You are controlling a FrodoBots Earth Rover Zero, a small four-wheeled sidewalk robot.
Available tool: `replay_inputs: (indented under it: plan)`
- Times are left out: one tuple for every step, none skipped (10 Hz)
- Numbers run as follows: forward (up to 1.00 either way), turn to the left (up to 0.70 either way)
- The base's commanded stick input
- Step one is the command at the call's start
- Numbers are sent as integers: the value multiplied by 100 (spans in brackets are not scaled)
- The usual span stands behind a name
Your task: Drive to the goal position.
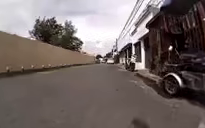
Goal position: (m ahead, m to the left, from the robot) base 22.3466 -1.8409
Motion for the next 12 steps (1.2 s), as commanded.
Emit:
replay_inputs:
  plan:
    - [70, 0]
    - [70, 0]
    - [70, 0]
    - [70, 0]
    - [70, 0]
    - [70, 0]
    - [70, 0]
    - [70, 0]
    - [70, 0]
    - [70, 0]
    - [70, 0]
    - [70, -16]
